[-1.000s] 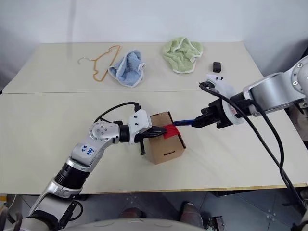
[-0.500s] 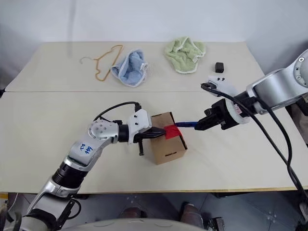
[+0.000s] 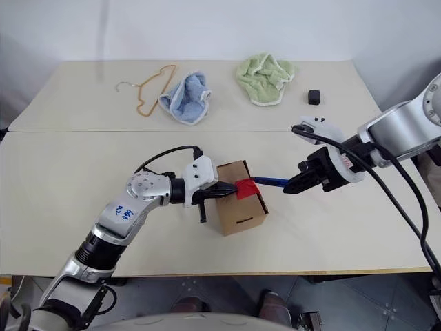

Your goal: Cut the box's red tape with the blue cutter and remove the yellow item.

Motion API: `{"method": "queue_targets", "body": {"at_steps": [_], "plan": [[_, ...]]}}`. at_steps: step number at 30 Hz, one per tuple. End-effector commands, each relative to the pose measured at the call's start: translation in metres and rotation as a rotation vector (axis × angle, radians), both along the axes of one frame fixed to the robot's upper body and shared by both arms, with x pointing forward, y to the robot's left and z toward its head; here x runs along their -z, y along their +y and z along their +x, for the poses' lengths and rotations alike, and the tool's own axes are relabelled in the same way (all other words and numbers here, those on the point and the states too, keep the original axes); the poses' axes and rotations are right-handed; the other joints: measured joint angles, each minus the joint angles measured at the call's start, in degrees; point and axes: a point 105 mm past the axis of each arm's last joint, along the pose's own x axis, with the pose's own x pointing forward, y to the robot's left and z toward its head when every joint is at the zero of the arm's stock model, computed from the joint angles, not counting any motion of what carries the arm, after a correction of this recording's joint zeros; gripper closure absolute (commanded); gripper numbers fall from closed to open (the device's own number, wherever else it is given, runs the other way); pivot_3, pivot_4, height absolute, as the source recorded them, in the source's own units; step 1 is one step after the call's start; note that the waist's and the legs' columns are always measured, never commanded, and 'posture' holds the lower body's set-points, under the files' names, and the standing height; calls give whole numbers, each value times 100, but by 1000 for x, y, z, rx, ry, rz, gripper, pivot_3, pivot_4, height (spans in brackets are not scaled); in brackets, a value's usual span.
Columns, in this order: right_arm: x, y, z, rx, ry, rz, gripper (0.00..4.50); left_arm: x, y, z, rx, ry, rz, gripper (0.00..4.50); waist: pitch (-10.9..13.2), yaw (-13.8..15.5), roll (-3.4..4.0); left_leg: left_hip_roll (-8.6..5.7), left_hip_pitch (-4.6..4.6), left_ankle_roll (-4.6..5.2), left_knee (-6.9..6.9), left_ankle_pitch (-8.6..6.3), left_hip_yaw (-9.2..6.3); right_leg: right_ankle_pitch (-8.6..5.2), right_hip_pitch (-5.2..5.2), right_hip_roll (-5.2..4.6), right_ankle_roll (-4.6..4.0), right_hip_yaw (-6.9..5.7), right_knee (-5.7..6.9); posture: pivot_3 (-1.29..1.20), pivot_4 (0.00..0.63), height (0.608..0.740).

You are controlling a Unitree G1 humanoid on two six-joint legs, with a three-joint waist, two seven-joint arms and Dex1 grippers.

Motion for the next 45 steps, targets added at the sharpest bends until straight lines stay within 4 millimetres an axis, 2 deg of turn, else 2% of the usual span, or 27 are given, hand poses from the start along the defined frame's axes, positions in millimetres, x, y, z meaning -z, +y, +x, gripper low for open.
{"method": "queue_targets", "body": {"at_steps": [1,13,21,27,31,34,37,40,43,45], "plan": [[7,2,-12,-49,67,-16,4349,57,17,-1,-90,191,141,4500,0,0,0,0,0,0,0,0,0,0,0,0,0,0,0,0,150,740],[4,15,0,-58,58,-26,4349,57,17,-2,-99,192,141,4500,-19,-9,12,0,5,-1,2,1,1,3,1,0,-6,2,7,0,150,740],[8,11,-22,-123,121,-35,4349,57,17,-3,-104,194,139,4500,-21,-7,14,0,3,-1,1,1,0,3,-2,0,-8,2,5,0,150,740],[20,-3,-30,-83,163,-52,4349,57,17,-3,-106,198,138,4500,-21,-3,14,0,-1,0,-2,0,0,3,-3,0,-9,1,-2,0,150,740],[14,-3,-33,-94,147,-18,4349,56,18,-2,-108,198,138,4500,-21,-3,13,0,0,-1,-2,0,0,3,-3,0,-9,2,-1,0,150,740],[0,-4,-47,-130,122,63,4349,52,19,-2,-101,187,108,4500,-20,4,14,0,-4,-1,-4,0,-1,3,-4,0,-9,0,-7,0,150,740],[-11,-16,-48,-70,10,91,4349,37,21,-4,-64,173,22,4500,-20,1,14,0,-6,-1,-13,0,-2,3,-7,0,-9,-2,-15,0,150,740],[-25,-29,-46,-11,-80,145,4349,13,22,-11,7,163,-118,4500,-16,-34,20,1,-6,-1,-21,0,7,4,-11,1,-7,1,-18,0,150,740],[-35,-57,-35,89,-174,228,4349,-18,31,-21,106,140,-261,4500,-11,-3,19,7,-6,-2,-23,0,12,5,-17,7,-6,3,-18,0,150,740],[-32,-81,-20,157,-272,243,4349,-30,42,-23,123,140,-290,4500,-5,10,10,6,-12,-2,-21,0,12,6,-19,7,-4,3,-20,0,150,740]]}}
